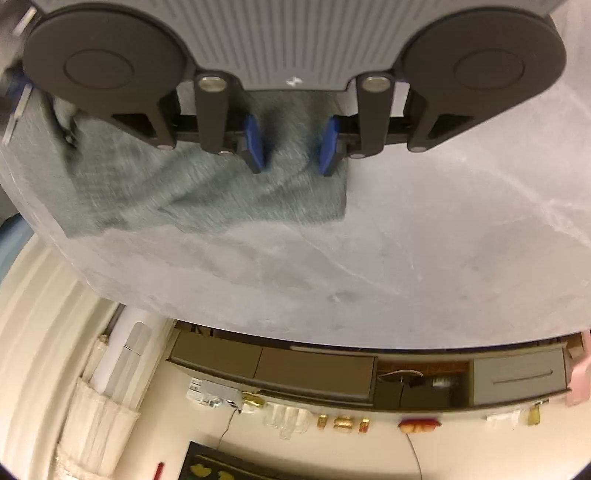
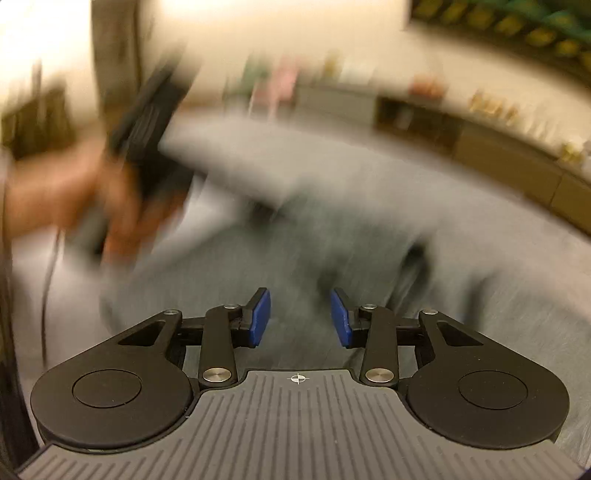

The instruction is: Fold clothes

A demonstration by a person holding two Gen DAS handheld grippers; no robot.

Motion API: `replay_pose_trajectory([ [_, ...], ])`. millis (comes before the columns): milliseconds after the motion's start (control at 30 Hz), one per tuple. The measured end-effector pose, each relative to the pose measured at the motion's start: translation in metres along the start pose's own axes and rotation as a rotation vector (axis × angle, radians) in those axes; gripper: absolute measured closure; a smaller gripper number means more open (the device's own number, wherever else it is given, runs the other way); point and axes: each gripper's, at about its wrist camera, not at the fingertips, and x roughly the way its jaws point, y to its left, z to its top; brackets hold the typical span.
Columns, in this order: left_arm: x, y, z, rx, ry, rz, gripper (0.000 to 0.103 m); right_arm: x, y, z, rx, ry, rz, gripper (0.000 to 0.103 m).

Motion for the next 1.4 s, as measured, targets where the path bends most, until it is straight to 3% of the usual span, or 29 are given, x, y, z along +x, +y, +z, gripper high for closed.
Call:
replay_pose_trajectory([
  [133,0.005,0.026,0.022,-0.161,-0.019,-0.01,0.07,0.005,0.035,-0.009,-0.277,0.086,-0.089,0.061],
  [200,-0.001,0.037,0.025,-0.197,-0.028,-0.007,0.07,-0.005,0.034,-0.009,-0.265,0.07,-0.109,0.056],
  [267,-0.009,0.046,0.024,-0.215,-0.023,-0.033,0.068,-0.009,0.041,-0.01,-0.284,-0.006,-0.168,0.054],
  [300,-0.011,0.048,0.023,-0.208,-0.011,-0.042,0.063,-0.006,0.05,-0.011,-0.311,-0.016,-0.163,0.049],
  [400,-0.01,0.05,0.014,-0.19,0.039,-0.096,0.048,0.006,0.076,-0.013,-0.39,-0.049,-0.147,0.018],
  [467,-0.005,0.051,0.008,-0.196,0.082,-0.172,0.044,0.013,0.094,-0.015,-0.444,-0.07,-0.137,0.016],
  [533,0.002,0.048,0.003,-0.19,0.092,-0.202,0.043,0.021,0.111,-0.017,-0.497,-0.092,-0.126,0.019],
  [567,0.005,0.044,0.004,-0.168,0.088,-0.19,0.055,0.025,0.12,-0.018,-0.523,-0.103,-0.12,0.024],
  [600,0.007,0.041,0.006,-0.151,0.079,-0.155,0.087,0.028,0.129,-0.019,-0.55,-0.114,-0.115,0.043],
  [633,0.005,0.04,0.009,-0.145,0.066,-0.147,0.088,0.031,0.126,-0.015,-0.526,-0.098,-0.103,0.067],
  [667,0.002,0.04,0.014,-0.146,0.043,-0.134,0.09,0.035,0.122,-0.012,-0.501,-0.082,-0.091,0.077],
  [733,-0.003,0.037,0.022,-0.139,0.024,-0.111,0.09,0.041,0.115,-0.005,-0.453,-0.05,-0.067,0.081],
  [900,0.001,0.027,0.018,-0.095,0.04,-0.048,0.09,0.045,0.1,-0.009,-0.386,-0.048,-0.03,0.081],
  [967,0.002,0.029,0.017,-0.12,0.051,-0.024,0.084,0.044,0.088,-0.005,-0.325,-0.048,0.019,0.067],
  [1000,-0.007,0.029,0.018,-0.125,0.034,-0.015,0.08,0.042,0.08,-0.002,-0.284,-0.045,0.056,0.057],
  [1100,-0.037,0.028,0.022,-0.122,-0.03,0.025,0.073,0.021,0.051,0.007,-0.141,-0.055,0.158,0.054],
  [1167,-0.063,0.023,0.02,-0.083,-0.085,0.049,0.071,0.0,0.021,0.014,-0.04,-0.108,0.179,0.052],
  [1233,-0.083,0.015,0.015,-0.04,-0.113,0.026,0.071,-0.014,-0.013,0.025,0.064,-0.167,0.172,0.053],
  [1300,-0.085,0.001,0.0,-0.007,-0.065,-0.07,0.071,-0.01,-0.039,0.026,0.134,-0.183,0.109,0.057],
  [1367,-0.076,-0.019,-0.017,0.042,0.014,-0.123,0.071,0.004,-0.051,0.015,0.155,-0.129,0.062,0.071],
  [1400,-0.066,-0.026,-0.024,0.059,0.049,-0.095,0.07,0.011,-0.057,0.009,0.165,-0.101,0.039,0.077],
])
